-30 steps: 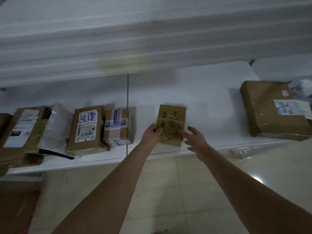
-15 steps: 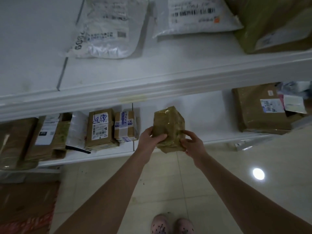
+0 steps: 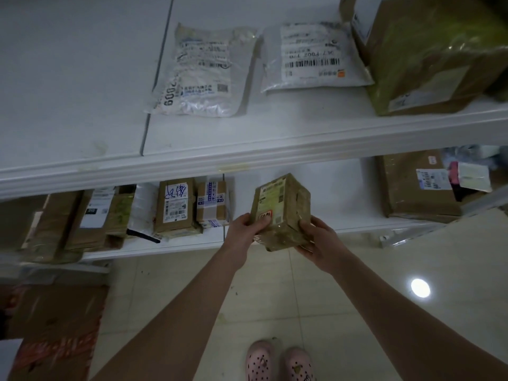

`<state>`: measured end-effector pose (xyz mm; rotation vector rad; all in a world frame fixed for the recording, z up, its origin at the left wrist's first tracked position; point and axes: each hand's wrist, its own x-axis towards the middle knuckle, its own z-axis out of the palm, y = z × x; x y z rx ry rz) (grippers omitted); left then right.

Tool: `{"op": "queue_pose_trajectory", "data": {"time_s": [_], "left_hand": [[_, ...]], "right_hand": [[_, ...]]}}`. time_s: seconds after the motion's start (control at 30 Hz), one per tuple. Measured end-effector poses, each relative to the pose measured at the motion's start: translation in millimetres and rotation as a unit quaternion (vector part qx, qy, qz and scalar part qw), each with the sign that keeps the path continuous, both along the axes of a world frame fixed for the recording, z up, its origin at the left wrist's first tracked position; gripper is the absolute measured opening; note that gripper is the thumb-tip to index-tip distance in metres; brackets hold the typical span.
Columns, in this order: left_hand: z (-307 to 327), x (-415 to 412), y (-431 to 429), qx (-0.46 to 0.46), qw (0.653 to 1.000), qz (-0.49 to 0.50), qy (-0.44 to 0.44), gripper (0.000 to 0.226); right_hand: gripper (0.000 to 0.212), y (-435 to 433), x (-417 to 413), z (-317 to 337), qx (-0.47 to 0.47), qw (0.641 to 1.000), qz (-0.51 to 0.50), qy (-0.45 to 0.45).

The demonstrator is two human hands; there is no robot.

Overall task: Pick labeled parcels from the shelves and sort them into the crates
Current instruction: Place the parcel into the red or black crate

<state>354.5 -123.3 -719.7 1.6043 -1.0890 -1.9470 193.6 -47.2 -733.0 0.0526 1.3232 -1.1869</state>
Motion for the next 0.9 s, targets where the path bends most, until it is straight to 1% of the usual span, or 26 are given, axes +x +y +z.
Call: {"op": "queue_pose_trajectory", "data": {"time_s": [0.03,0.07,0.1,0.2,0.27,0.3,0.37,0.4,0.47,0.6,0.73,0.83,0.9], "left_hand": [[3.1,1.4,2.0,0.006,1.000,-0.013,0.009,0.049],[5.2,3.1,3.3,0.009,1.000,-0.019,0.006,0.040],[7.1,4.0,3.8,0.012,1.000,-0.017,0.001,0.038],[9.2,5.6,3.7,0.005,1.000,-0.006,0.019,0.045],[10.8,5.5,4.7,-0.004,1.000,0.004,0.014,0.047],[11.6,5.7,5.3,-0.010,1.000,0.006,0.008,0.047],[12.6,6.3,5.1,-0.026,1.000,0.008,-0.006,0.043],[13.3,6.4,4.6,-0.028,0.999,0.011,-0.012,0.039],[15.4,6.5,4.2,-0.020,1.000,0.013,-0.020,0.033],[19.6,5.5,3.5,0.001,0.999,0.041,-0.023,0.026],[23.8,12.0,4.6,0.025,0.999,0.042,-0.009,0.032],[27.5,23.8,9.0,0.030,0.999,0.038,-0.017,0.037],[32.4,32.6,14.3,0.033,0.998,0.042,-0.023,0.039]], "right_hand": [[0.038,0.0,0.3,0.6,0.006,1.000,-0.002,0.009],[0.041,-0.1,0.7,2.5,0.012,1.000,-0.002,0.025],[0.043,0.0,0.8,4.4,0.018,0.999,0.002,0.045],[0.047,-0.2,0.1,8.1,0.023,0.996,0.022,0.089],[0.043,0.1,-0.7,10.8,0.020,0.994,0.040,0.099],[0.047,0.5,-0.9,12.4,0.017,0.992,0.066,0.103],[0.065,1.0,-1.6,15.5,0.011,0.985,0.136,0.107],[0.068,0.7,-1.8,15.9,0.010,0.981,0.159,0.106],[0.061,-0.6,-2.2,15.1,0.014,0.981,0.169,0.099],[0.047,-2.9,0.4,11.6,0.029,0.985,0.146,0.087],[0.041,-4.2,7.8,16.5,0.025,0.984,0.159,0.077],[0.039,-4.5,12.2,22.2,0.021,0.980,0.179,0.090],[0.034,-5.8,17.7,27.3,0.021,0.976,0.186,0.107]]}}
